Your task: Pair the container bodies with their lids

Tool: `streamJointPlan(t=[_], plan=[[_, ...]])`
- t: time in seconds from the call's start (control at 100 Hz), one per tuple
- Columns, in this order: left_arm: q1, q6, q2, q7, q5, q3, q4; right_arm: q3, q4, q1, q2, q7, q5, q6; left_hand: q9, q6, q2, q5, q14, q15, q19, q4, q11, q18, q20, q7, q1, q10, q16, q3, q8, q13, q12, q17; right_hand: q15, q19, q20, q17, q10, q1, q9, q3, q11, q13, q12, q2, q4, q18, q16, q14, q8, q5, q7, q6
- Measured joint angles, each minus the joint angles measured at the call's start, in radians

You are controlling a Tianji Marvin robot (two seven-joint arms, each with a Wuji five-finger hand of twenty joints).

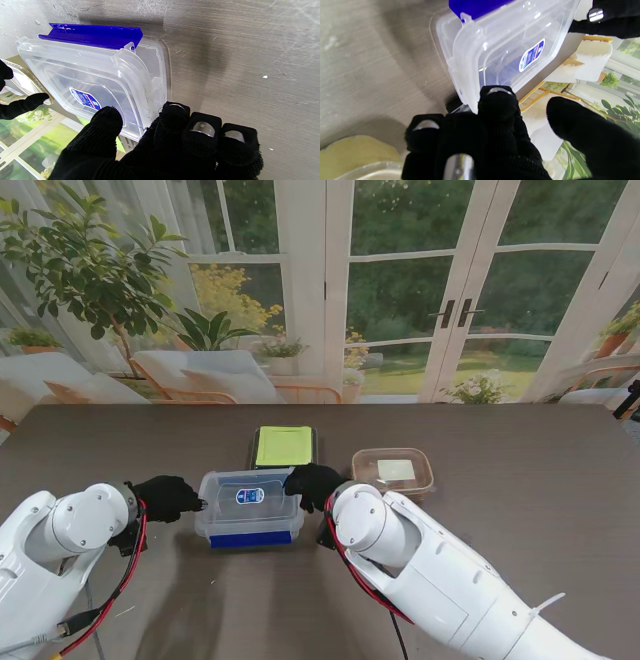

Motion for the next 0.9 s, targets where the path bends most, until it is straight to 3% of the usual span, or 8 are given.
streamJointPlan(t=[0.17, 0.29, 0.59, 0.77, 0.9], plan=[[0.007, -0.001, 0.000, -0.001, 0.000, -0.005, -0.006, -0.020, 0.026, 0.009, -0.006, 0.008, 0.016, 0.000, 0.000, -0.004, 0.000, 0.000, 0.000, -0.003, -0.001, 0.000, 0.000, 0.000, 0.000, 0.000, 0.000, 0.000, 0.000, 0.000, 0.000, 0.000, 0.000, 0.000, 0.000, 0.000, 0.000, 0.000, 0.000, 0.000, 0.000, 0.000, 0.000, 0.000, 0.000, 0.000, 0.000, 0.000, 0.000, 0.000, -0.001, 0.000, -0.001, 0.000], [0.023, 0.003, 0.000, -0.009, 0.010, -0.018, -0.024, -0.028, 0.044, 0.016, -0.010, 0.014, 0.018, -0.006, 0.000, -0.027, 0.000, 0.000, 0.000, -0.003, -0.002, 0.000, 0.000, 0.000, 0.000, 0.002, 0.000, 0.000, 0.000, -0.001, 0.000, 0.000, 0.000, -0.001, 0.000, 0.000, -0.001, 0.000, 0.000, 0.000, 0.000, 0.000, 0.000, 0.000, 0.000, 0.000, 0.000, 0.000, 0.000, 0.000, -0.004, -0.013, -0.002, -0.071], [0.088, 0.026, 0.001, -0.035, 0.056, -0.067, -0.088, -0.032, 0.063, 0.028, -0.017, 0.016, 0.033, -0.011, 0.000, -0.052, 0.000, 0.016, 0.002, -0.023, -0.015, 0.000, -0.018, 0.000, 0.000, 0.023, 0.000, 0.001, 0.000, -0.009, 0.008, -0.003, -0.005, -0.011, 0.000, 0.000, -0.001, 0.000, 0.000, 0.000, 0.000, 0.000, 0.000, 0.000, 0.000, 0.000, 0.000, 0.001, 0.000, 0.000, -0.004, -0.014, -0.001, -0.074], [0.104, 0.017, 0.001, -0.029, 0.073, -0.090, -0.100, -0.031, 0.064, 0.026, -0.019, 0.011, 0.040, -0.014, -0.013, -0.052, 0.000, 0.018, 0.031, -0.102, -0.067, 0.000, -0.140, 0.008, 0.000, 0.026, 0.000, 0.031, -0.002, -0.013, 0.010, -0.031, -0.095, -0.035, 0.000, 0.000, -0.002, 0.000, 0.000, 0.000, 0.000, 0.000, -0.001, 0.000, 0.000, 0.000, 0.000, 0.001, -0.001, 0.000, -0.004, -0.015, 0.000, -0.075], [0.094, -0.049, -0.002, 0.033, 0.070, -0.094, -0.081, -0.006, 0.054, 0.008, -0.023, 0.003, 0.091, -0.016, -0.023, -0.052, 0.000, 0.032, 0.047, -0.138, -0.091, 0.000, -0.196, 0.018, 0.000, 0.035, 0.000, 0.045, -0.012, -0.013, 0.011, -0.051, -0.137, -0.051, 0.000, 0.000, -0.003, 0.000, 0.003, 0.000, 0.000, 0.000, -0.001, 0.000, 0.000, 0.000, 0.000, 0.013, -0.009, 0.005, -0.004, -0.001, 0.004, -0.017]])
